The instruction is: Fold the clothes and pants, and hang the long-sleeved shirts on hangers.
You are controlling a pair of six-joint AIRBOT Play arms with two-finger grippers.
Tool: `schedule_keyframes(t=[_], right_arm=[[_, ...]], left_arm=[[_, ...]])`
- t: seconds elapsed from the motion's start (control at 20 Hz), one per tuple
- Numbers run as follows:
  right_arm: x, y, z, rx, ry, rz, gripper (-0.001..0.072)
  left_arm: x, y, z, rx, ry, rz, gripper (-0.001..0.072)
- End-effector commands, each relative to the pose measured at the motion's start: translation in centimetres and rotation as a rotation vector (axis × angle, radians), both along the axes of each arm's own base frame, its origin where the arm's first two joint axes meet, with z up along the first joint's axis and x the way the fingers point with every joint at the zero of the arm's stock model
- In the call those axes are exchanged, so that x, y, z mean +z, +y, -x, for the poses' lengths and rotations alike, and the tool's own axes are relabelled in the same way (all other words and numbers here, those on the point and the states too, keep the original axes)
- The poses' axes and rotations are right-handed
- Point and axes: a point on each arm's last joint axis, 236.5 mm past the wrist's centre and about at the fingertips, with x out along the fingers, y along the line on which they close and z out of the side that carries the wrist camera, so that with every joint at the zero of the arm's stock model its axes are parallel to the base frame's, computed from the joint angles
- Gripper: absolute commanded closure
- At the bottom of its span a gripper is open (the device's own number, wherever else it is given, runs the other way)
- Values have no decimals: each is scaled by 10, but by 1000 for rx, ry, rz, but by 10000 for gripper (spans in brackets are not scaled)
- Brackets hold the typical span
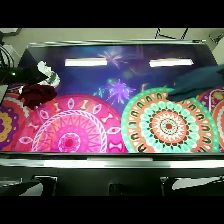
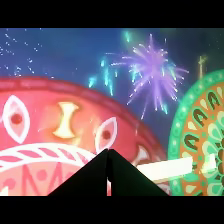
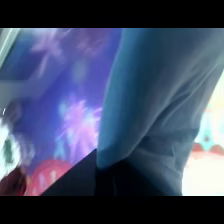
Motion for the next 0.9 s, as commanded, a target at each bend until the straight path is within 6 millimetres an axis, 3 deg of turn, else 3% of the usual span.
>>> schedule_keyframes(t=[0.0, 0.15, 0.3, 0.45, 0.6, 0.7, 0.85], right_arm=[[-54, -101, 78, -202, 219, 45, 675], [-108, -139, 162, -310, 514, 66, 675], [-140, -140, 219, -387, 712, 55, 676], [-172, -111, 247, -421, 792, 35, 676], [-209, -82, 289, -440, 888, 85, 676], [-224, -73, 307, -447, 917, 126, 675], [-231, -72, 317, -446, 941, 156, 675]], left_arm=[[-1, -4, 1, 18, 20, 25, 690], [-1, -5, 1, 23, 25, 32, 690], [-1, -7, 1, 34, 35, 45, 690], [-1, -10, 1, 28, 35, 45, 690], [-1, -11, 2, 27, 35, 45, 690], [-1, -10, 2, 27, 36, 45, 690], [-1, -10, 2, 26, 35, 45, 690]])
